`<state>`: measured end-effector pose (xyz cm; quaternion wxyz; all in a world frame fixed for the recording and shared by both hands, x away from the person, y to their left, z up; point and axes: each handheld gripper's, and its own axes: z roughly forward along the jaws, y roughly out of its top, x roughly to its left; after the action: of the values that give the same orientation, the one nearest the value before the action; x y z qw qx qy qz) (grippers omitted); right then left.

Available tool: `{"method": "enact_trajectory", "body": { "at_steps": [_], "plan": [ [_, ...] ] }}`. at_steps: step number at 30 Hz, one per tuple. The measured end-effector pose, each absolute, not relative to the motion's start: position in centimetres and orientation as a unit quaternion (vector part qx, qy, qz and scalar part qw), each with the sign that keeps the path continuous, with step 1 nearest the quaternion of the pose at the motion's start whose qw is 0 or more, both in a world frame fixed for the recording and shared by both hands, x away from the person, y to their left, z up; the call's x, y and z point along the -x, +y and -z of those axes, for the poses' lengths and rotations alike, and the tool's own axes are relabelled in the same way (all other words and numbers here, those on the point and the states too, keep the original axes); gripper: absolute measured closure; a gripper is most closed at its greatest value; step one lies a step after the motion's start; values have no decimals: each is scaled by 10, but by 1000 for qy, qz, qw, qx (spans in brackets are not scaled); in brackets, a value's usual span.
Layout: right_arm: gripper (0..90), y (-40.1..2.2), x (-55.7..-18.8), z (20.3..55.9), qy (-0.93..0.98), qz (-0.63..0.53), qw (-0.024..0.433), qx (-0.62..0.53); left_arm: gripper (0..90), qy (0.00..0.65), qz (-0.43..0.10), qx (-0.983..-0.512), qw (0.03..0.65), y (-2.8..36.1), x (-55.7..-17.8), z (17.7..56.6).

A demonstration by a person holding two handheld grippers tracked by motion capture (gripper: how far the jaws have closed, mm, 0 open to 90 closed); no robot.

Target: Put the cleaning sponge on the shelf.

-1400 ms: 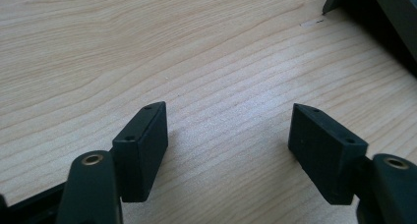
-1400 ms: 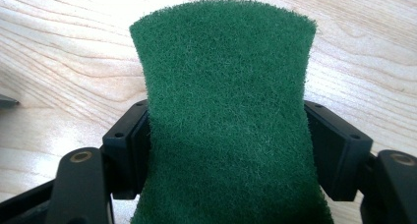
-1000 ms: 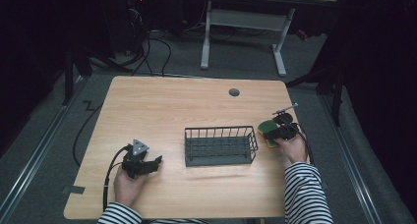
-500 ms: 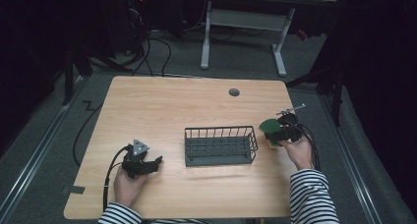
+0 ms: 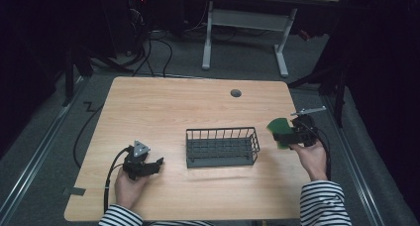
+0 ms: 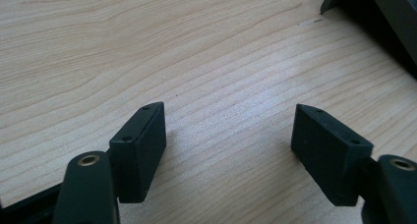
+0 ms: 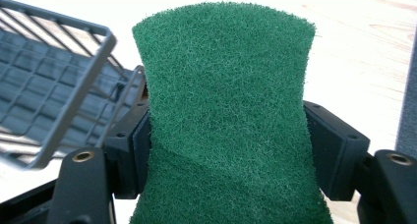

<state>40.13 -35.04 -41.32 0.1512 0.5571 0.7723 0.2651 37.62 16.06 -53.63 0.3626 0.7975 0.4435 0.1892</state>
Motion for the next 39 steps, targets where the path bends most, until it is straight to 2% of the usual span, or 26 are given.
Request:
{"method": "enact_trajectory", "body": {
  "at_steps": [4, 18, 26, 39],
  "plan": [
    [289, -352, -385, 400, 771, -279, 155, -552, 299, 444, -189, -797, 363, 161, -376, 536],
    [289, -333, -372, 381, 781, -290, 167, -527, 298, 444, -188, -797, 363, 161, -376, 536],
    [288, -295, -378, 374, 804, -289, 165, -493, 297, 444, -188, -797, 364, 161, -376, 536],
    [288, -221, -402, 384, 835, -285, 155, -445, 291, 443, -185, -798, 365, 161, -377, 536]
  ]
}}
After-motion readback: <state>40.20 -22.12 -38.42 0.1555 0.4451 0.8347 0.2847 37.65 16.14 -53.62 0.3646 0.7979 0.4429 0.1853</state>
